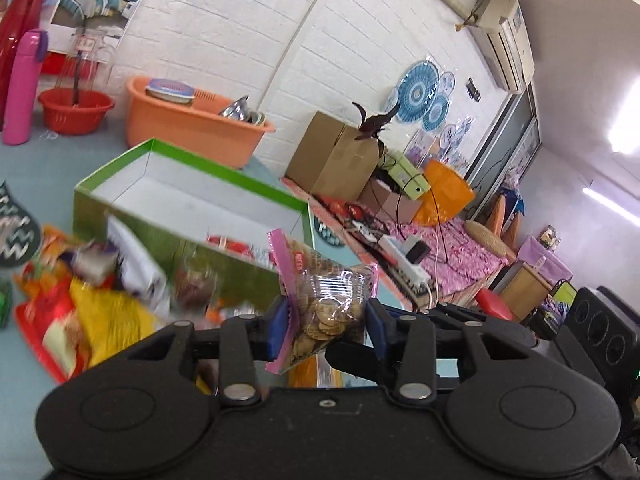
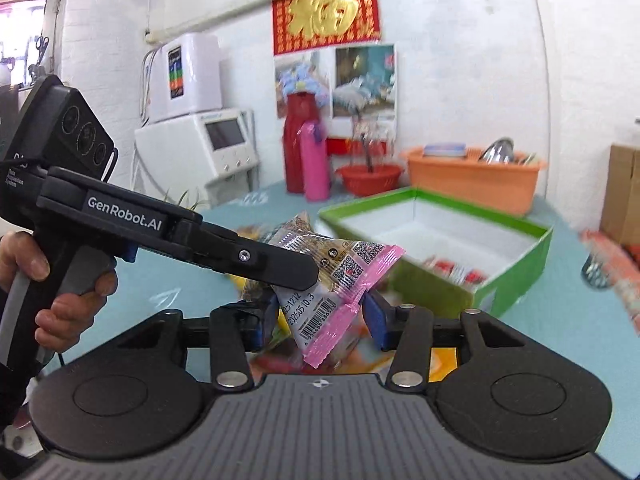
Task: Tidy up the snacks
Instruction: 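Carry the nut bag over the green box and release it inside, then grasp the yellow barcode-labelled bag with both grippers, then lower the yellow bag into the green box and open both grippers, then grasp the clear bag with red strip and dark contents with both grippers, then carry the clear bag into the green box and release it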
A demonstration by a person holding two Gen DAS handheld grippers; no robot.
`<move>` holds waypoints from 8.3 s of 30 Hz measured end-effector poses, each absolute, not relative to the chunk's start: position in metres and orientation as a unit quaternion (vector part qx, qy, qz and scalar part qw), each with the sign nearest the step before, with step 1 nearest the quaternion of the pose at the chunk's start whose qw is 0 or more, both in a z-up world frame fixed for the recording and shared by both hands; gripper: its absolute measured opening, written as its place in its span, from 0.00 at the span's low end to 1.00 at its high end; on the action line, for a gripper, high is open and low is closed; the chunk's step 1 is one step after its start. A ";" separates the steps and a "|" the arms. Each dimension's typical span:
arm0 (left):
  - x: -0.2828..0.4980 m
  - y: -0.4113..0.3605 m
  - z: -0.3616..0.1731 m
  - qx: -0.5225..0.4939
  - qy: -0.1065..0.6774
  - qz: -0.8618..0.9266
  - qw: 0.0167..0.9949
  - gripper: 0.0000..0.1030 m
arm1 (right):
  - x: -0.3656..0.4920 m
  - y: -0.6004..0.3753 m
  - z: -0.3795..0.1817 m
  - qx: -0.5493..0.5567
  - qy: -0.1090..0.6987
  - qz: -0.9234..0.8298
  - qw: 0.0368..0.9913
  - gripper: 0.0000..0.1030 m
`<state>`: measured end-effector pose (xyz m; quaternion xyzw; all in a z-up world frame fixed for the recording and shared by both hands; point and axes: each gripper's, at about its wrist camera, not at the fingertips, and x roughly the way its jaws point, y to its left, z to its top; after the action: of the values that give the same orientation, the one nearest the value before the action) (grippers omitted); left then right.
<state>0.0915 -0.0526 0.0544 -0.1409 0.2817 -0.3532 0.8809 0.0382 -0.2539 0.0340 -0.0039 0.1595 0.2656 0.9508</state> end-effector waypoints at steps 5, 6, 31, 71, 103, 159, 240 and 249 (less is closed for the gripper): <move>0.143 -0.077 0.056 -0.143 0.287 -0.363 0.875 0.58 | 0.079 -0.270 0.039 0.009 0.150 0.233 0.961 0.77; 0.153 -0.081 0.054 -0.146 0.291 -0.364 0.872 0.58 | 0.087 -0.273 0.038 0.012 0.151 0.227 0.962 0.77; 0.233 -0.089 0.040 -0.156 0.316 -0.311 0.883 1.00 | 0.161 -0.283 0.008 -0.084 0.151 0.147 0.974 1.00; 0.116 -0.121 -0.006 -0.075 0.389 -0.344 0.851 0.75 | 0.041 -0.278 -0.049 0.119 0.262 0.168 0.943 1.00; 0.115 -0.123 0.050 -0.076 0.292 -0.353 0.886 0.62 | 0.042 -0.287 0.011 0.088 0.164 0.194 0.963 0.76; 0.052 -0.012 0.005 -0.153 0.322 -0.226 0.906 1.00 | 0.058 -0.242 -0.021 0.053 0.235 0.247 0.939 1.00; 0.243 -0.090 0.025 -0.127 0.300 -0.339 0.883 0.70 | 0.181 -0.260 0.011 0.015 0.170 0.197 0.965 0.52; 0.244 -0.080 0.016 -0.120 0.294 -0.276 0.907 1.00 | 0.194 -0.249 -0.003 -0.055 0.163 0.147 0.974 0.70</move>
<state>0.2439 -0.0796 0.0161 -0.1198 0.2940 -0.2757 0.9073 0.1936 -0.2492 -0.0030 -0.0546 0.1630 0.1472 0.9741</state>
